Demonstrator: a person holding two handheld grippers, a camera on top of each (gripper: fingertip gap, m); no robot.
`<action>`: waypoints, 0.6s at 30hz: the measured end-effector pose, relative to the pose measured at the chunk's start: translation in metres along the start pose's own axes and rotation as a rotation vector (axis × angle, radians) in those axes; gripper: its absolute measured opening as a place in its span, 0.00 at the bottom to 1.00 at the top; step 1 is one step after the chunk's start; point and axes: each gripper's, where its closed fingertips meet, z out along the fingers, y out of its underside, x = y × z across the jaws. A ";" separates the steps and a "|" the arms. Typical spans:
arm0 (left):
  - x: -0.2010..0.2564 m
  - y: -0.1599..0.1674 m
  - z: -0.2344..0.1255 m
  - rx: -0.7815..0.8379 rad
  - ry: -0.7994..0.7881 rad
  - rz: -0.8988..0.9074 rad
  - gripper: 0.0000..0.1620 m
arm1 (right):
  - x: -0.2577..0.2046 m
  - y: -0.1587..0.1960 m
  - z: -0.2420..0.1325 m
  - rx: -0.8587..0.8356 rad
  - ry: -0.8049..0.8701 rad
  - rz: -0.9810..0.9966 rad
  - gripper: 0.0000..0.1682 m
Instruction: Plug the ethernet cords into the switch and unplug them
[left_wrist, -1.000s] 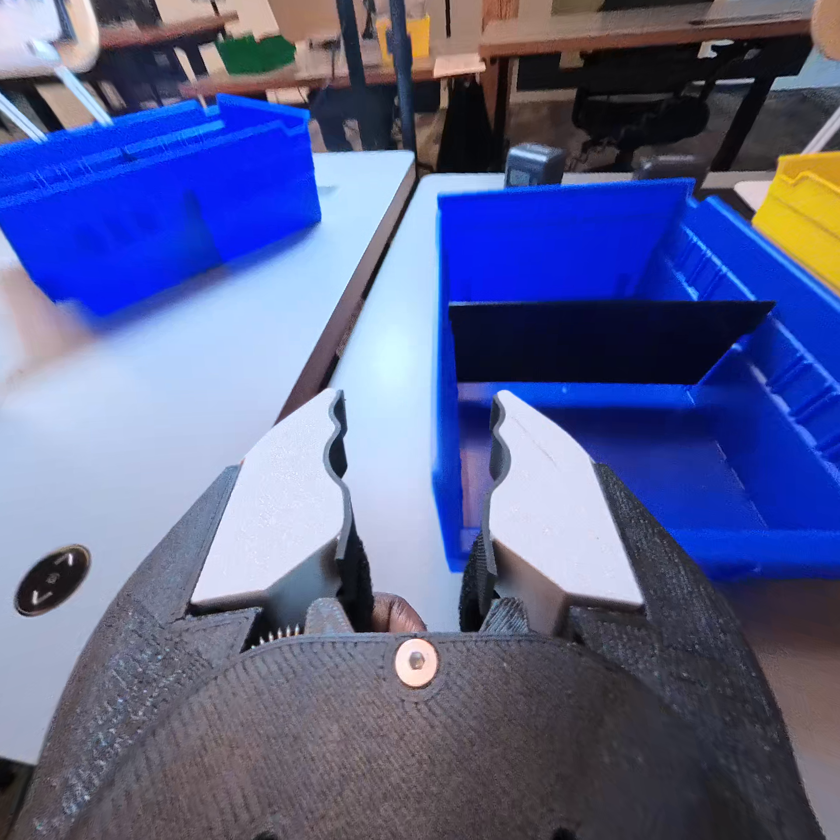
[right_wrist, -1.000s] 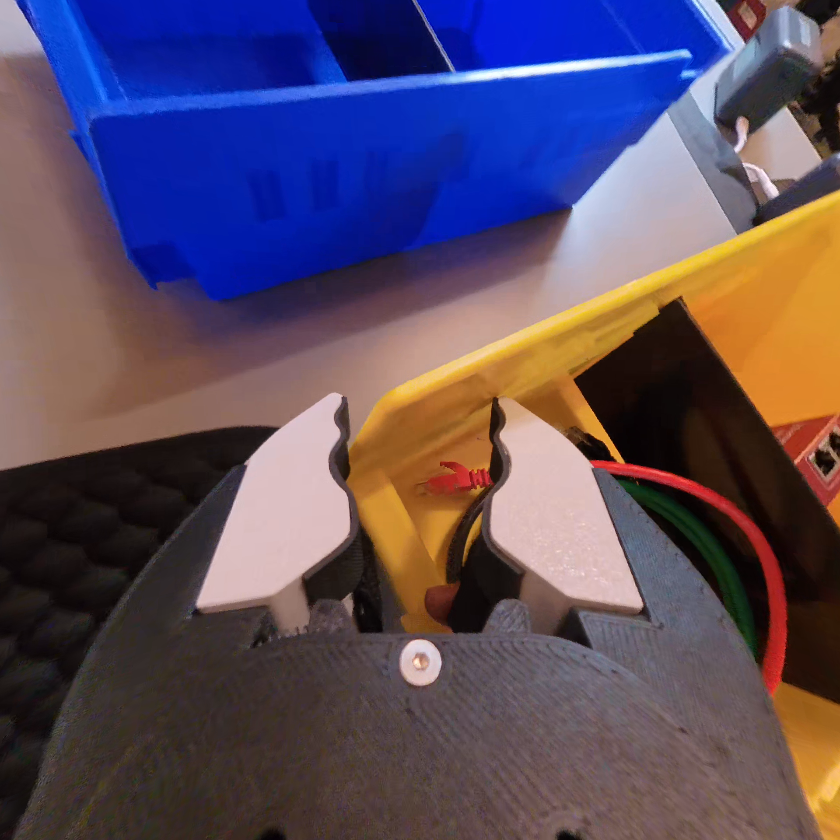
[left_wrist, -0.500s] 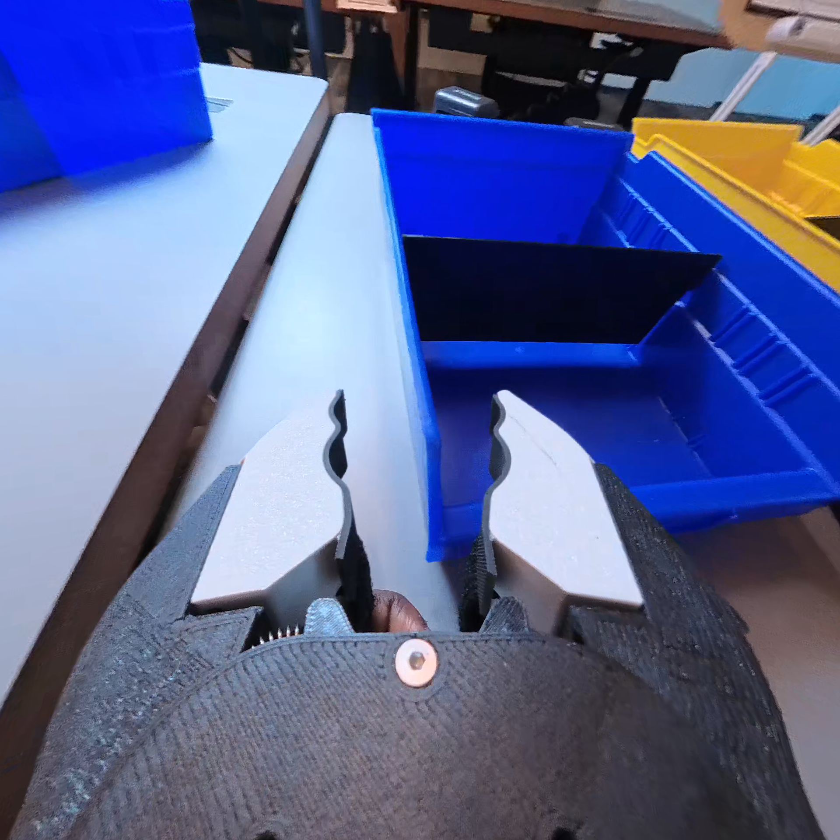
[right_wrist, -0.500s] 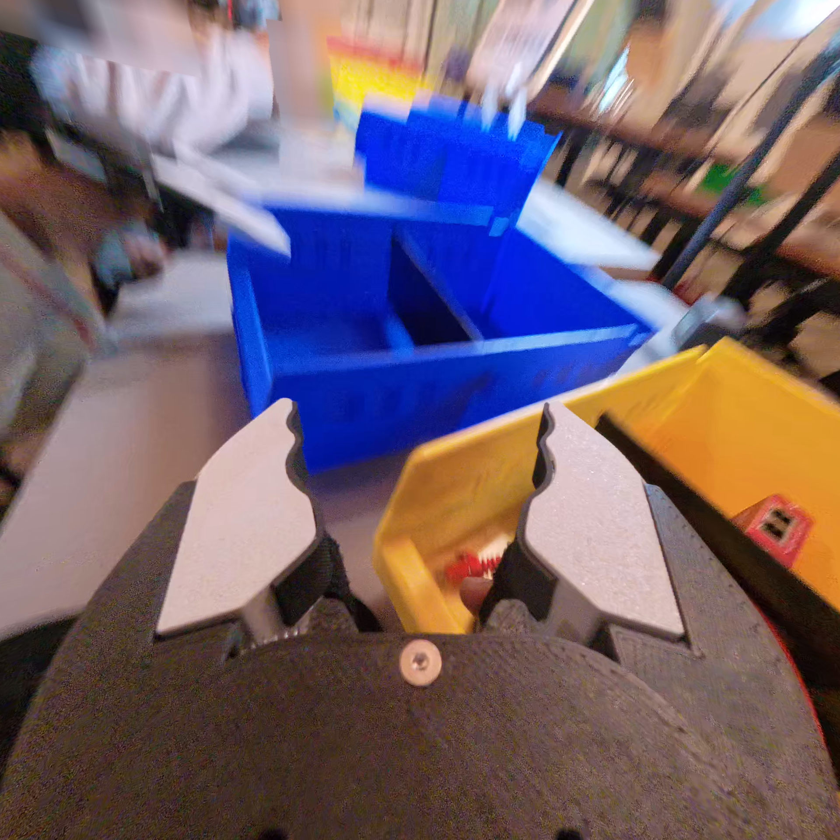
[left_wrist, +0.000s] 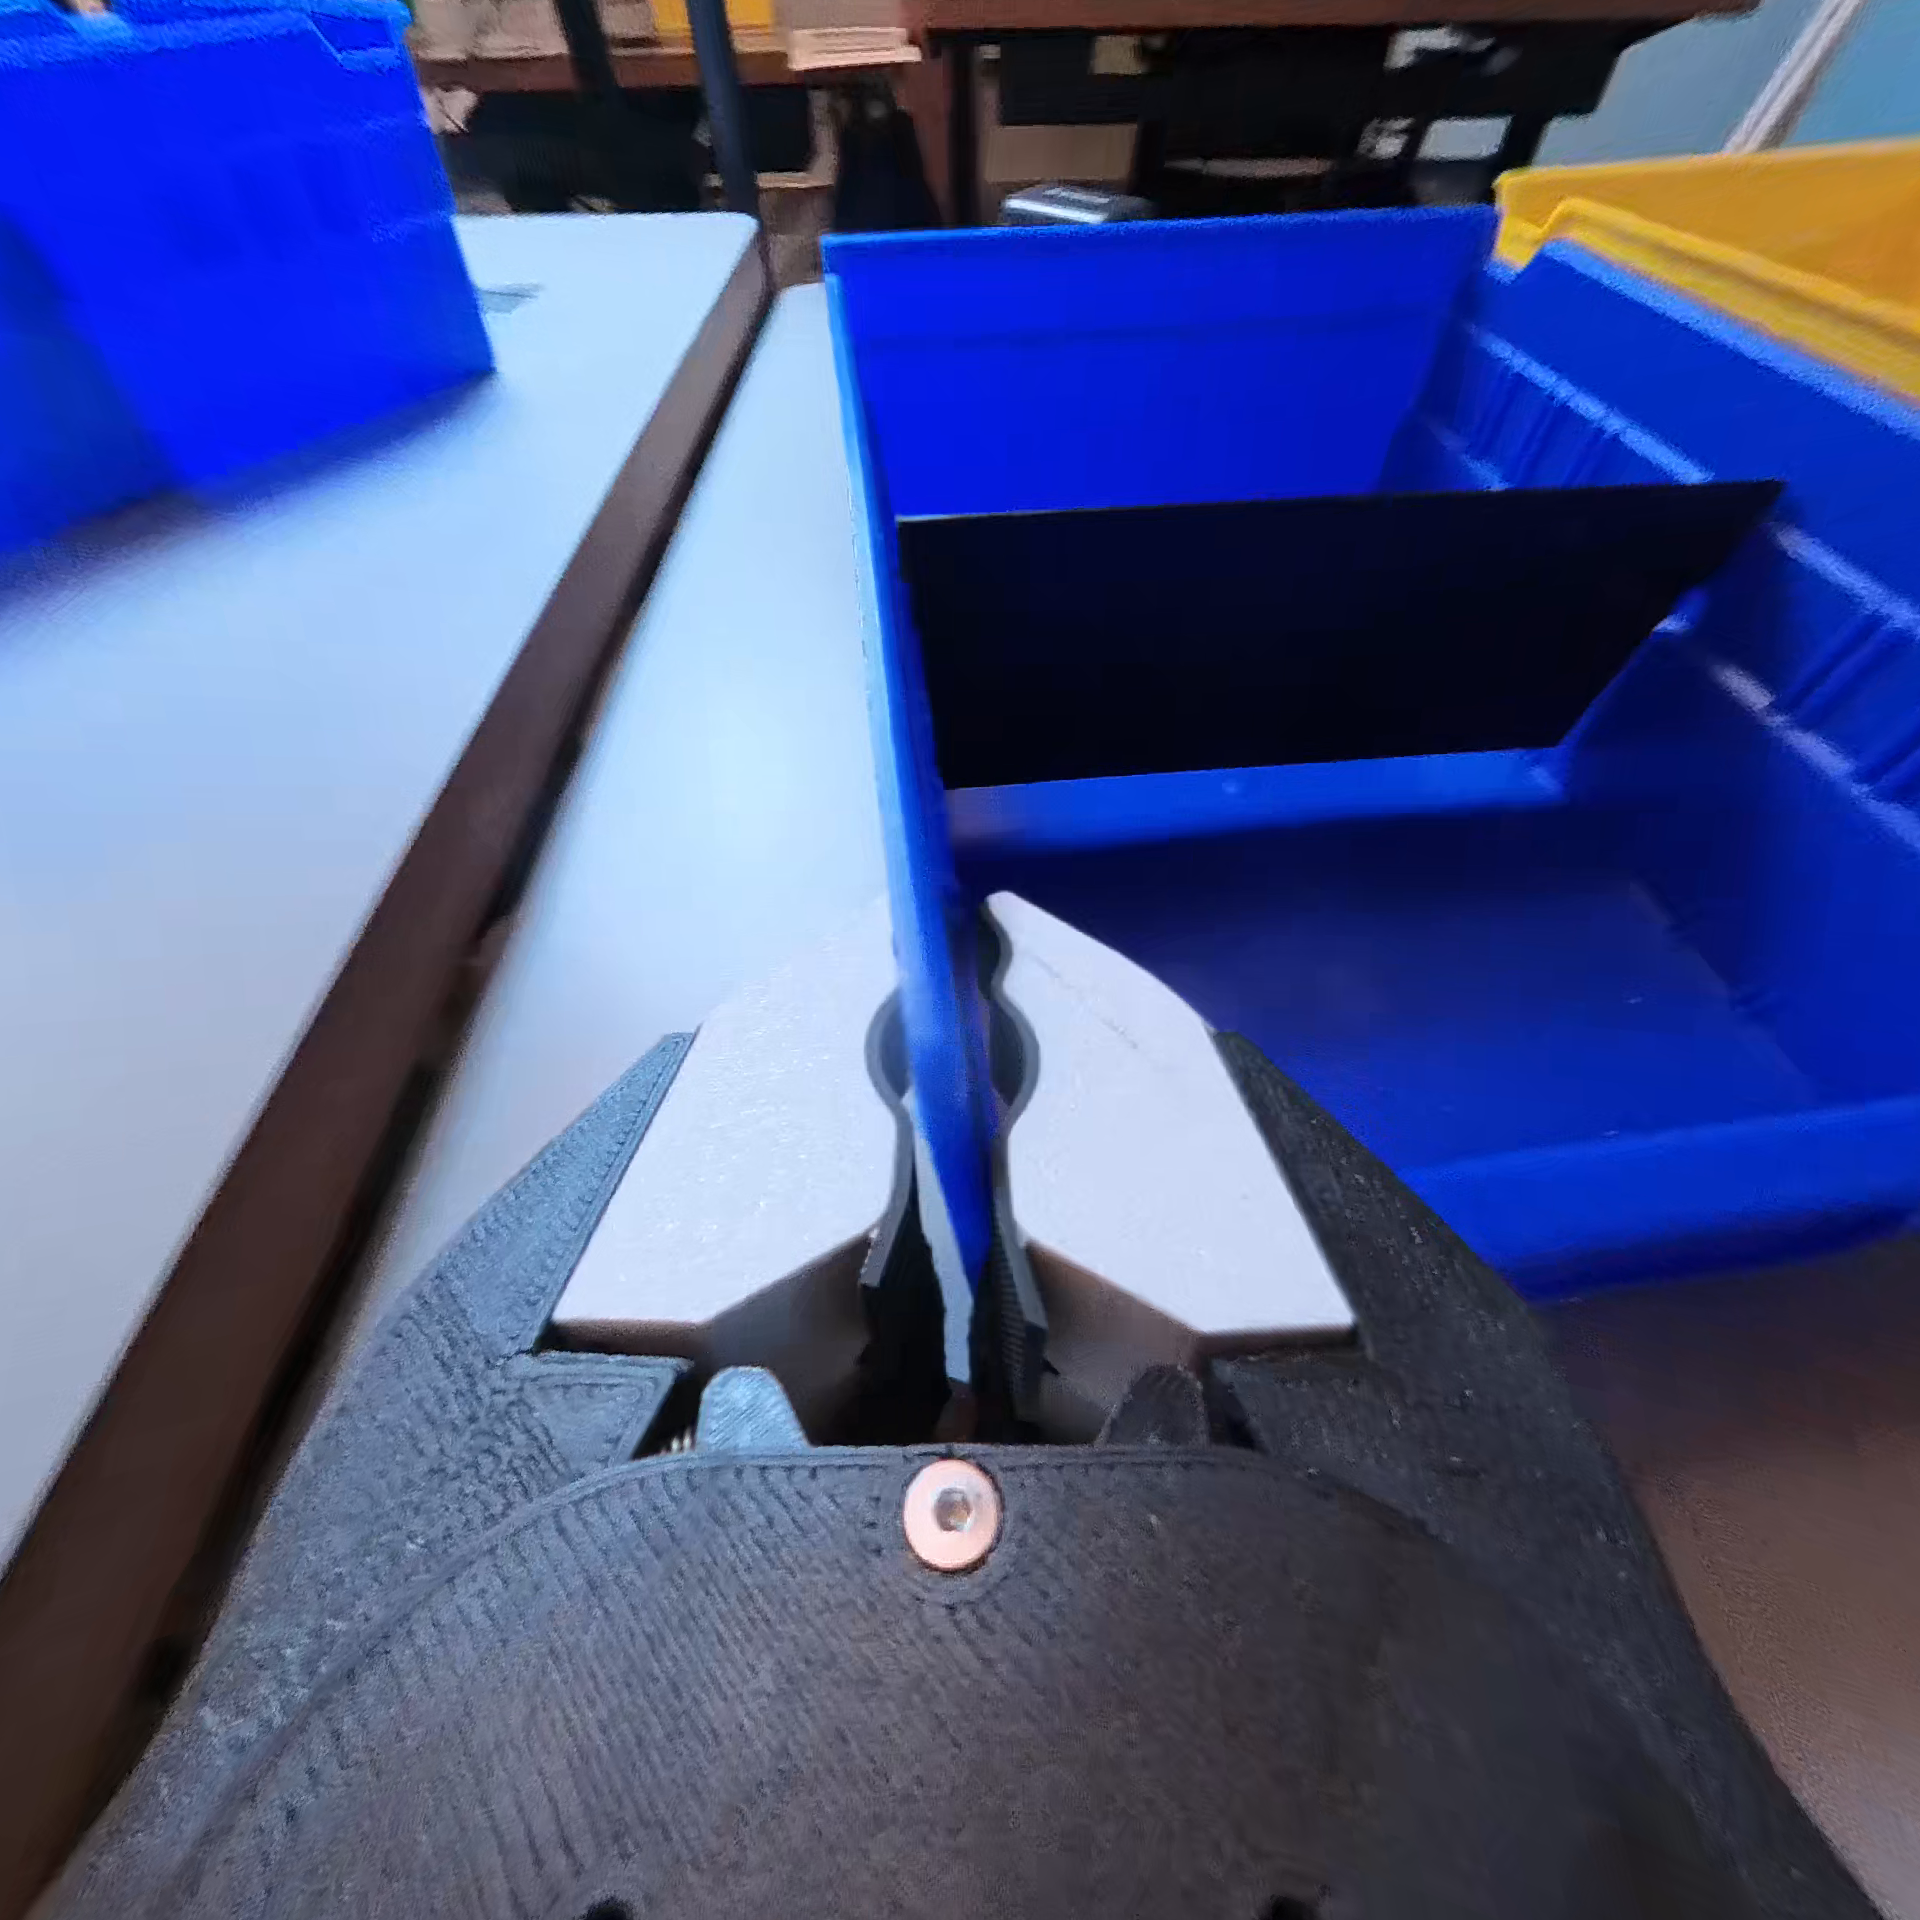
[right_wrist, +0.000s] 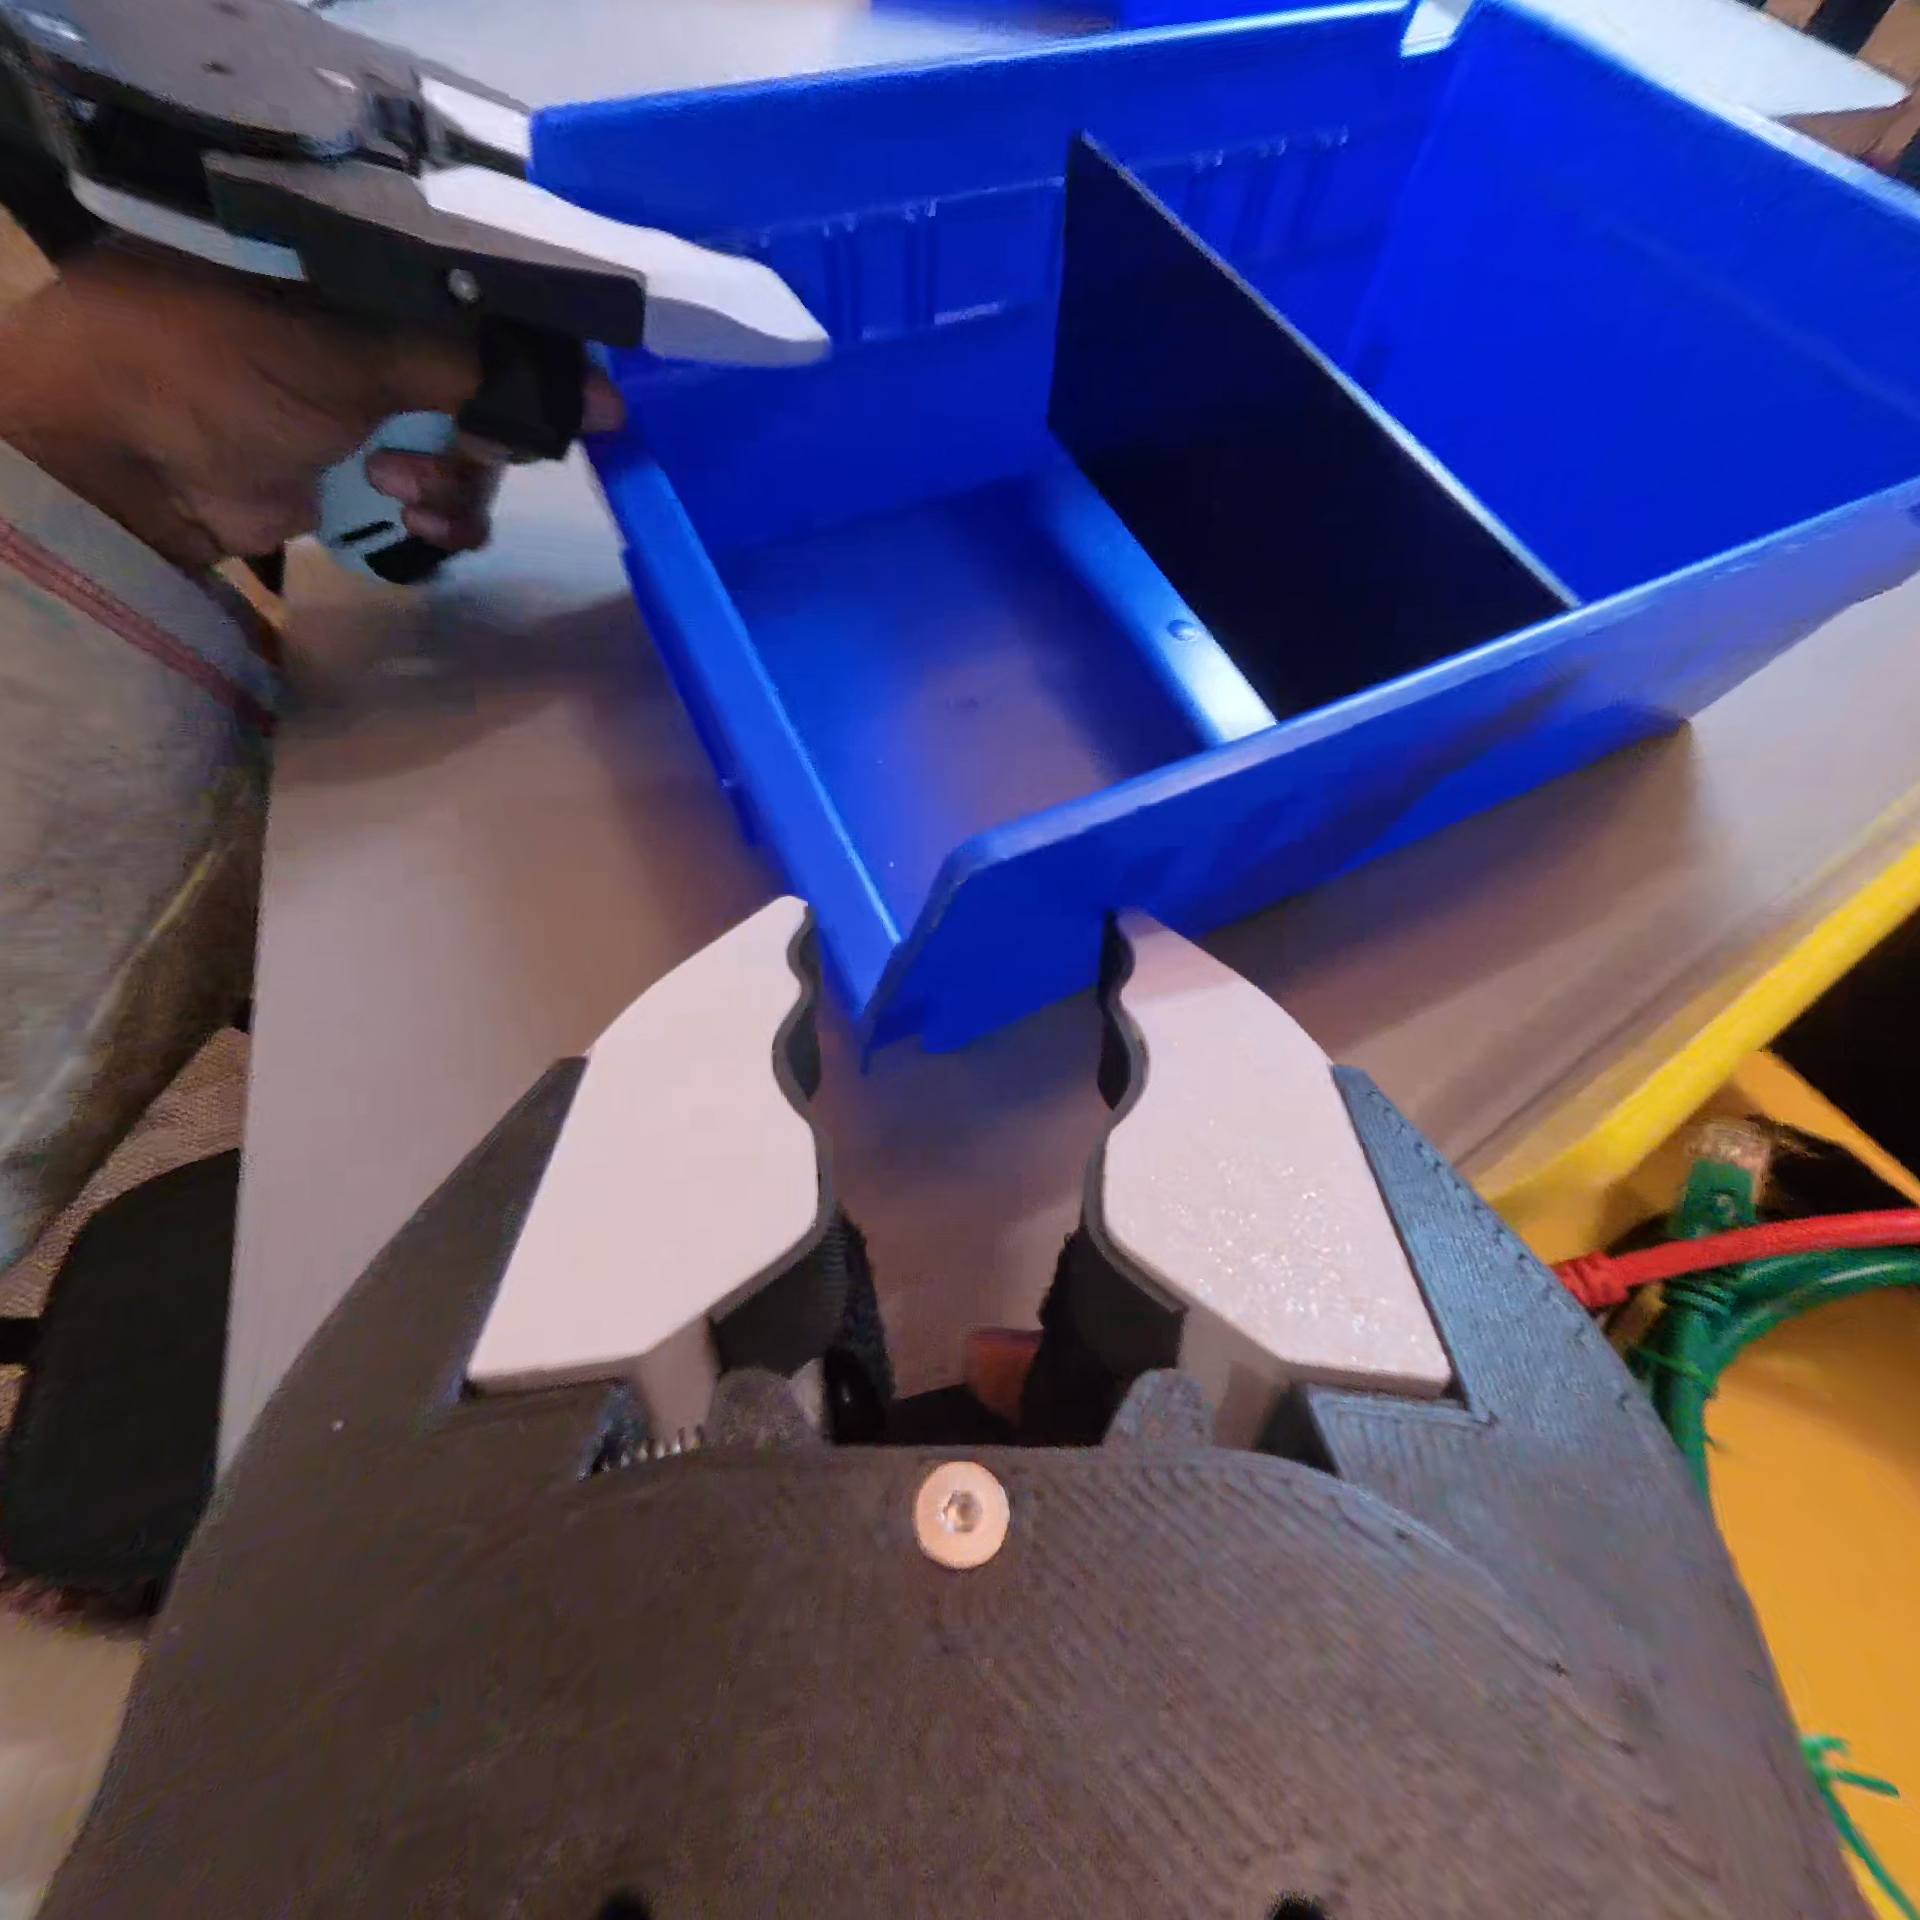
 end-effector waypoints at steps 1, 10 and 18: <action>-0.002 0.000 -0.001 -0.004 -0.033 0.048 0.03 | 0.001 -0.001 0.000 0.004 0.000 -0.012 0.29; 0.012 -0.064 -0.042 0.132 -0.161 0.151 0.03 | 0.016 -0.033 -0.029 0.153 0.170 -0.232 0.19; 0.091 -0.156 -0.076 0.500 -0.176 0.129 0.03 | 0.050 -0.082 -0.137 0.402 0.402 -0.359 0.16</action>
